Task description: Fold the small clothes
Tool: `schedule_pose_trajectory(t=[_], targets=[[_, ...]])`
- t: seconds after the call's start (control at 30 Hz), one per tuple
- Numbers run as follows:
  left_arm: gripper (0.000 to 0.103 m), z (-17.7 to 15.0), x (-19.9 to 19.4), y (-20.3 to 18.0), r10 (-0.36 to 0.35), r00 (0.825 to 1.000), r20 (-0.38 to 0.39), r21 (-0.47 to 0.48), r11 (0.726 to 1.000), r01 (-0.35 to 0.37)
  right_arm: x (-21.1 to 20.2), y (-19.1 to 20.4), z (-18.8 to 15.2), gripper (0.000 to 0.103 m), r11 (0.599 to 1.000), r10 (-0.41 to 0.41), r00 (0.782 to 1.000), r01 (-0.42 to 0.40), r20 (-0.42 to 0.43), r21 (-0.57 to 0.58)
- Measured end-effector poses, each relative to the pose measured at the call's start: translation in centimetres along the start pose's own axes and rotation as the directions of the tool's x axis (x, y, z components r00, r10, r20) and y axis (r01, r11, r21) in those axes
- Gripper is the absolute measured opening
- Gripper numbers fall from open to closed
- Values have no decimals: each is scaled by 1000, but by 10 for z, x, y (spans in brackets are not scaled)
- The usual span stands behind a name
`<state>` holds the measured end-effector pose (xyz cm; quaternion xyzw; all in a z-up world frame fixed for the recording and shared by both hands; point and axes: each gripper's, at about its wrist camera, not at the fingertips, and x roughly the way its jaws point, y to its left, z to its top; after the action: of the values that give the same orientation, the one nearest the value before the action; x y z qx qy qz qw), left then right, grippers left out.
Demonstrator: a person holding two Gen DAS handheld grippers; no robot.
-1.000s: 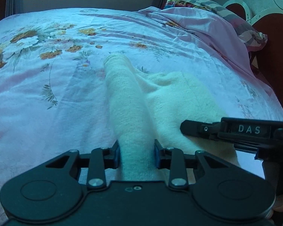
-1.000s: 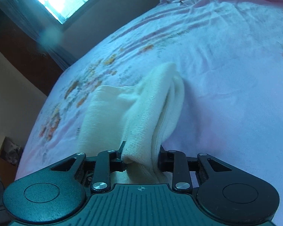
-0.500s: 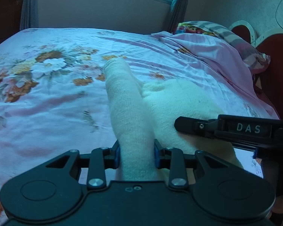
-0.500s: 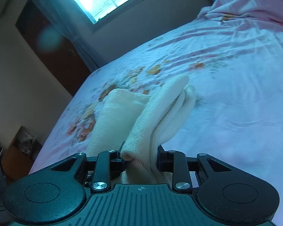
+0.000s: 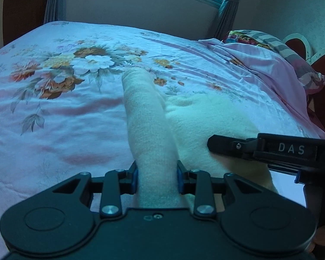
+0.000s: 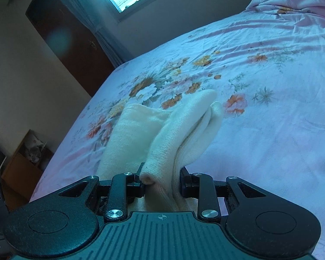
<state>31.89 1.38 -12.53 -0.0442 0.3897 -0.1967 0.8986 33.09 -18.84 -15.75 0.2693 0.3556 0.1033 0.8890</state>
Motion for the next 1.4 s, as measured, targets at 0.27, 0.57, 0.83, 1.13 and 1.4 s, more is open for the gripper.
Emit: schedule_pose_trajectory(t=[0.27, 0.57, 0.83, 1.13, 1.4], targets=[[35, -24, 27, 20, 9, 999, -52, -27, 1000, -10, 18, -25, -22, 28, 996, -85, 996, 85, -34, -6], [54, -25, 25, 35, 6, 996, -85, -93, 996, -14, 29, -43, -31, 33, 990, -136, 987, 138, -85, 16], [51, 10, 24, 40, 40, 997, -59, -70, 997, -44, 36, -54, -3, 44, 988, -101, 990, 112, -99, 110], [31, 31, 83, 55, -26, 992, -121, -154, 988, 7, 76, -62, 18, 31, 993, -92, 989, 100, -118, 57], [16, 30, 70, 34, 63, 998, 11, -32, 998, -63, 54, -33, 16, 23, 975, -151, 988, 156, 42, -156]])
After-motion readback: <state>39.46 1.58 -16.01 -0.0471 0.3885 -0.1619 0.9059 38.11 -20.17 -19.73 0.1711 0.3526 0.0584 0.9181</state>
